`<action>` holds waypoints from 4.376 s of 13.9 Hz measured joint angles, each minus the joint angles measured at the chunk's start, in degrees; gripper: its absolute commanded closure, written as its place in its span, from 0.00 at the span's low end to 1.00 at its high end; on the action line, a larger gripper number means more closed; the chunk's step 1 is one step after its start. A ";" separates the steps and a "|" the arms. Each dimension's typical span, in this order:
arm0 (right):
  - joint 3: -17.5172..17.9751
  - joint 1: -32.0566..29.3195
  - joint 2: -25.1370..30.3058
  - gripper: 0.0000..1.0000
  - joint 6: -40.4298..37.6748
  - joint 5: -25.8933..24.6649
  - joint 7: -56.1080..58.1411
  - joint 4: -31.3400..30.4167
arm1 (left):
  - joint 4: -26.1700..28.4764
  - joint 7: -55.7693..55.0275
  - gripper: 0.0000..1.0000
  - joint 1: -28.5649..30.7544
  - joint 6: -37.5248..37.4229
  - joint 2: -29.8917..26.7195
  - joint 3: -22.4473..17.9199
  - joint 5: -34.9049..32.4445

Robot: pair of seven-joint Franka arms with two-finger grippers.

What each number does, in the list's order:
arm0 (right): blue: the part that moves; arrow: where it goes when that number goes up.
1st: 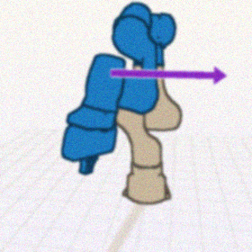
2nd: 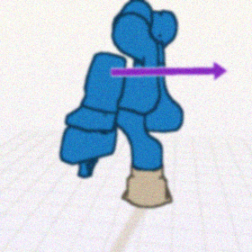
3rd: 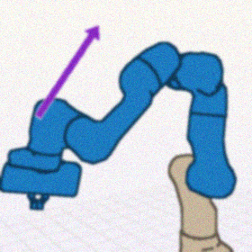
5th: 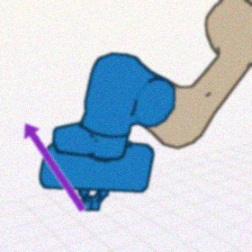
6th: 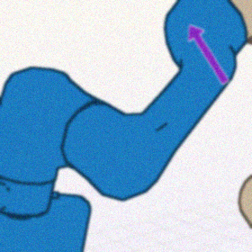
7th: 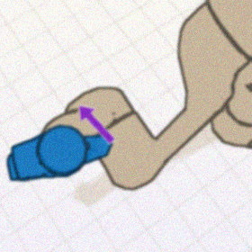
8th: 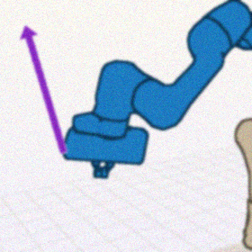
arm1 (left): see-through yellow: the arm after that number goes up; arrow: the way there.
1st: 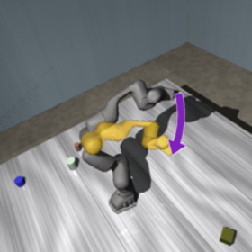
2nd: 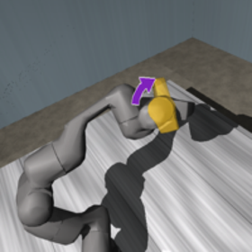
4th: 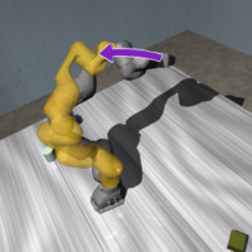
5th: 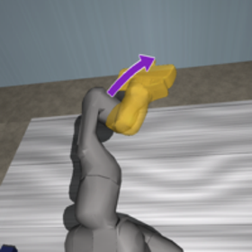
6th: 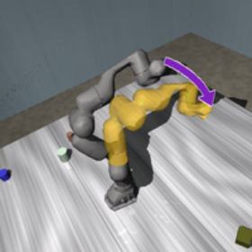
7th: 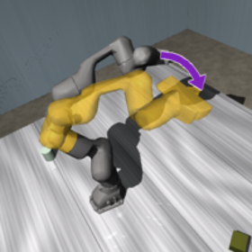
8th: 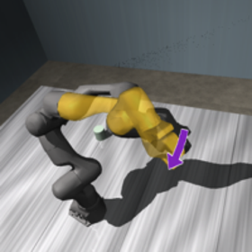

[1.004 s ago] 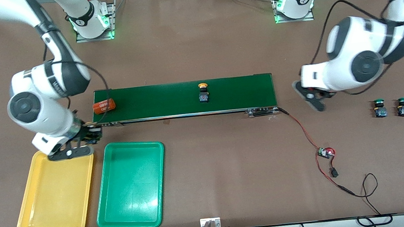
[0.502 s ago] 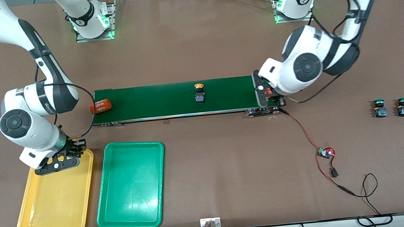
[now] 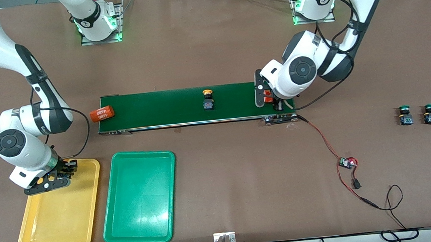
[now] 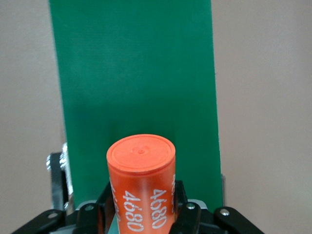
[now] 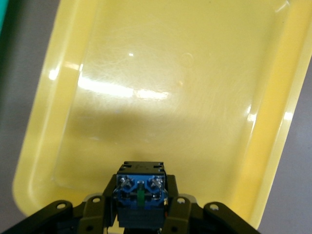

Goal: Sort buttons by color to trays

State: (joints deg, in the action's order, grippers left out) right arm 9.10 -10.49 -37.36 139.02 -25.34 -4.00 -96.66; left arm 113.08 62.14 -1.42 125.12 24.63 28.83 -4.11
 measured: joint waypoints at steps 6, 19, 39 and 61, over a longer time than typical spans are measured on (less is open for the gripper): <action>-3.99 -0.04 -4.14 0.90 7.85 -0.38 0.64 0.02 | 1.67 -0.87 0.00 -0.04 2.09 -0.30 -0.03 0.00; -3.91 4.16 1.70 0.00 -3.59 7.99 -0.86 0.43 | -4.22 -24.25 0.00 5.42 -15.25 -12.80 -11.78 0.05; 13.87 17.00 23.40 0.00 -8.59 22.14 -38.21 -25.88 | -3.77 -48.18 0.00 6.12 19.70 4.52 -41.68 0.16; 14.33 20.07 18.09 0.00 4.25 21.76 -35.37 -25.89 | -7.48 -42.13 0.47 9.32 17.59 13.06 -42.04 5.23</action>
State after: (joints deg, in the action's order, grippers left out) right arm 23.43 9.57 -19.27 143.27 -3.58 -39.37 -122.55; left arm 105.60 20.01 7.89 142.71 37.69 -13.20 1.13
